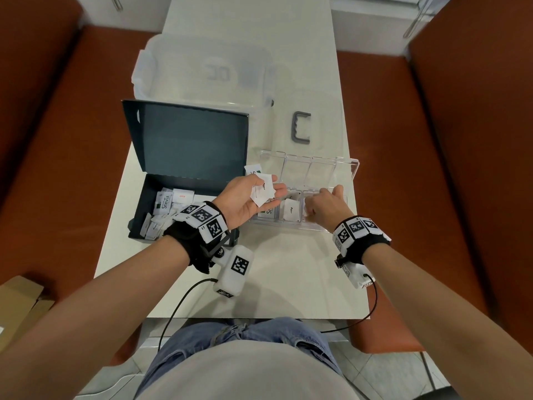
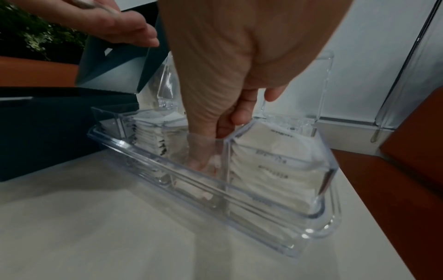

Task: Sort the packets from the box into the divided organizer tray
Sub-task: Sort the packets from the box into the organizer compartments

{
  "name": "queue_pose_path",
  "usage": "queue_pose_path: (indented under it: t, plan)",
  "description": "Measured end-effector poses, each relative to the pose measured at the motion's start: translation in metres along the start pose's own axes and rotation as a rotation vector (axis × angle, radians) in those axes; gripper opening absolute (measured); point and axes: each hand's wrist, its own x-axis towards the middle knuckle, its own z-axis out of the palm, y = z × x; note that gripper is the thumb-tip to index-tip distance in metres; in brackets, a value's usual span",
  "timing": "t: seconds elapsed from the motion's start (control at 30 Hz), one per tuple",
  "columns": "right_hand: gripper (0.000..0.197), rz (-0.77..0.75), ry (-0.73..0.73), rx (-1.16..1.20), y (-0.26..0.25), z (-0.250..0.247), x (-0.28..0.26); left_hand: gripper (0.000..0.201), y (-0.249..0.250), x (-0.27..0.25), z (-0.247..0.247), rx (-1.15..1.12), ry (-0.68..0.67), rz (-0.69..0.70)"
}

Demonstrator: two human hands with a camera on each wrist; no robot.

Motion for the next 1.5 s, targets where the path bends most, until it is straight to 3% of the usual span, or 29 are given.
queue_pose_path:
  t: [0.43,1.5]
  plan:
    - [0.026,-0.053,0.054,-0.162,0.002,0.009,0.007,0.036,-0.001,0.0,0.0,-0.015,-0.008,-0.003]
    - [0.032,-0.05,0.051,-0.113,0.0,0.005,0.001,0.036,-0.002,0.001,0.0,-0.015,-0.017,-0.005]
